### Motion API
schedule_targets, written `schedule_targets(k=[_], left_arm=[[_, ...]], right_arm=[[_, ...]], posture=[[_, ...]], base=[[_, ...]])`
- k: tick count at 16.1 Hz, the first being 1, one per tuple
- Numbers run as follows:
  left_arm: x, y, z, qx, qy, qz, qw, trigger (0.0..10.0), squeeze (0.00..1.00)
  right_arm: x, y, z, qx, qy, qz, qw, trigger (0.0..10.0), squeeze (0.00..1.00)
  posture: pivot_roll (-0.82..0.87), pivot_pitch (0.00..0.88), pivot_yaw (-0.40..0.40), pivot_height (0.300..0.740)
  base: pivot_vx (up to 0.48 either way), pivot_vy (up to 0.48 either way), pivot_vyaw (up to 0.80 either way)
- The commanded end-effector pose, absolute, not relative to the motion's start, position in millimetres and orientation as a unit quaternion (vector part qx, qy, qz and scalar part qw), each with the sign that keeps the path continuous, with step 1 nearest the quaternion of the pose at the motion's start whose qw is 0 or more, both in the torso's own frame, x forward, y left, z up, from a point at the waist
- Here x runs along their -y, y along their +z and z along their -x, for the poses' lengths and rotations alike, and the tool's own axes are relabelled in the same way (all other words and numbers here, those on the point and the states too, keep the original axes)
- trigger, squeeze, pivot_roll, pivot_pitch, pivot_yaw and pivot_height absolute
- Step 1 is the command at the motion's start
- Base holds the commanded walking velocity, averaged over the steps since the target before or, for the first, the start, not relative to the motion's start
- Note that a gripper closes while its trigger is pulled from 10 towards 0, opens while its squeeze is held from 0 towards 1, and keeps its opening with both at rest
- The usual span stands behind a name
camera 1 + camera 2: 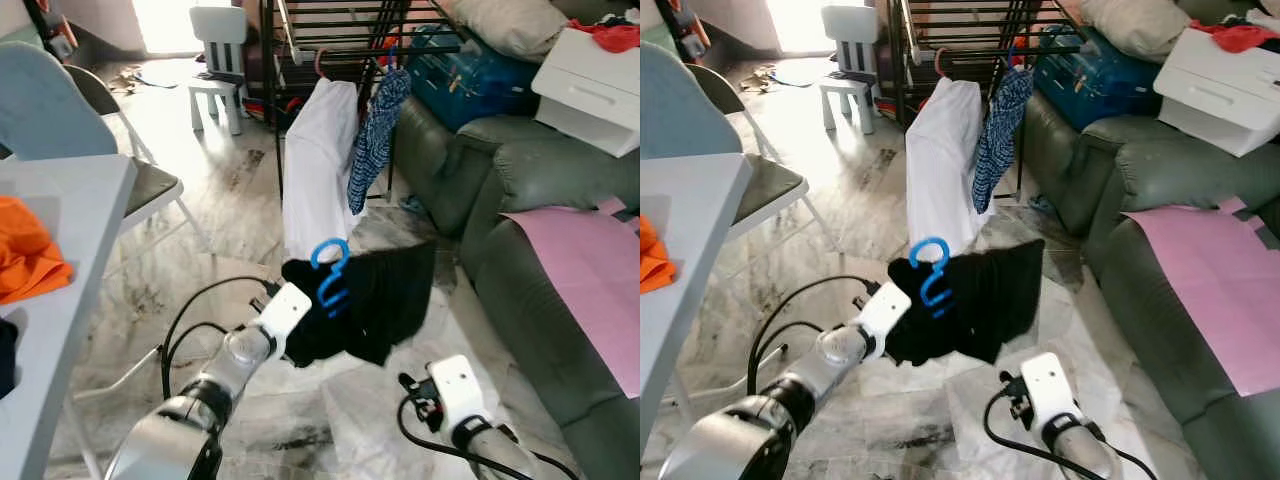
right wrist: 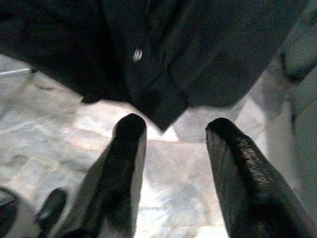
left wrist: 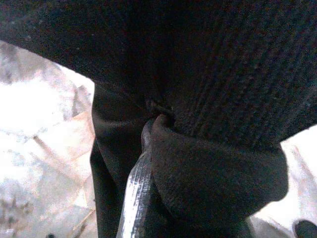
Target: Hang hanger
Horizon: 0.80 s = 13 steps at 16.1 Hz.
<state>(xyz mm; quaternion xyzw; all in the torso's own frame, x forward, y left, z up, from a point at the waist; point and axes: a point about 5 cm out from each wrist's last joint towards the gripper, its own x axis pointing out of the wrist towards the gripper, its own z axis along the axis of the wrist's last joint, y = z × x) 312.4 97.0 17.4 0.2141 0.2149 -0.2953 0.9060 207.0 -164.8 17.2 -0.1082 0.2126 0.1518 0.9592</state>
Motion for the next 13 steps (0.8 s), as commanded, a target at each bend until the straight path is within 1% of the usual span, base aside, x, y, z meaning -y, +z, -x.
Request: schedule_targets(k=[1,2,3,4,5,6,9,10,12,13], left_arm=[[-94.6,15.7,-307.9,-0.2,-0.316,-0.222,0.9,0.0,0.0],[-97.4,9.8,-302.4,-0.207,-0.321,-0.227,0.896,0.0,0.0],[-101.7,2.9,-296.2,-0.218,-0.322,-0.234,0.891,0.0,0.0],[-102.7,2.2,-295.5,-0.218,-0.324,-0.238,0.889,0.0,0.0],[-108.9,-1.8,-292.8,-0.227,-0.325,-0.265,0.879,0.0,0.0],[-111.4,-2.2,-293.1,-0.226,-0.331,-0.293,0.868,0.0,0.0],[-111.1,-0.4,-294.8,-0.217,-0.341,-0.326,0.855,0.0,0.0],[-103.9,7.4,-299.7,-0.182,-0.367,-0.361,0.838,0.0,0.0],[-98.5,11.1,-300.5,-0.16,-0.388,-0.375,0.827,0.0,0.0],[-90.6,13.2,-297.6,-0.128,-0.424,-0.401,0.802,0.0,0.0]], right_arm=[[164.2,9.0,-204.9,-0.214,0.15,0.119,0.958,10.0,1.0],[162.9,5.5,-204.2,-0.212,0.16,0.135,0.954,10.0,1.0],[163.6,-0.9,-200.9,-0.219,0.182,0.171,0.943,10.0,1.0],[164.9,-1.2,-200.0,-0.22,0.187,0.184,0.94,10.0,1.0],[171.3,3.4,-197.6,-0.211,0.202,0.195,0.936,10.0,1.0],[177.6,10.6,-197.1,-0.201,0.222,0.226,0.927,10.0,1.0],[187.9,21.0,-197.8,-0.182,0.253,0.276,0.909,10.0,1.0],[198.0,39.5,-205.4,-0.153,0.263,0.315,0.899,10.0,1.0],[199.6,45.9,-208.2,-0.147,0.271,0.312,0.898,10.0,1.0],[200.6,47.3,-211.7,-0.141,0.29,0.327,0.888,10.0,1.0]], posture=[[-0.05,0.0,0.016,0.74],[-0.06,0.0,0.022,0.74],[-0.06,0.0,0.026,0.74],[-0.06,0.0,0.026,0.74],[-0.08,0.0,0.024,0.74],[-0.08,0.0,0.024,0.74],[-0.08,0.0,0.023,0.74],[-0.08,0.0,0.022,0.74],[-0.08,0.0,0.021,0.74],[-0.08,0.0,0.023,0.74]], base=[[0.0,0.0,0.0],[0.0,0.0,0.0],[0.0,0.0,0.0],[0.0,0.0,0.0],[0.0,0.0,0.0],[0.0,0.0,0.0],[0.0,0.0,0.0],[0.0,0.0,0.0],[0.0,0.0,0.0],[0.0,0.0,0.0]])
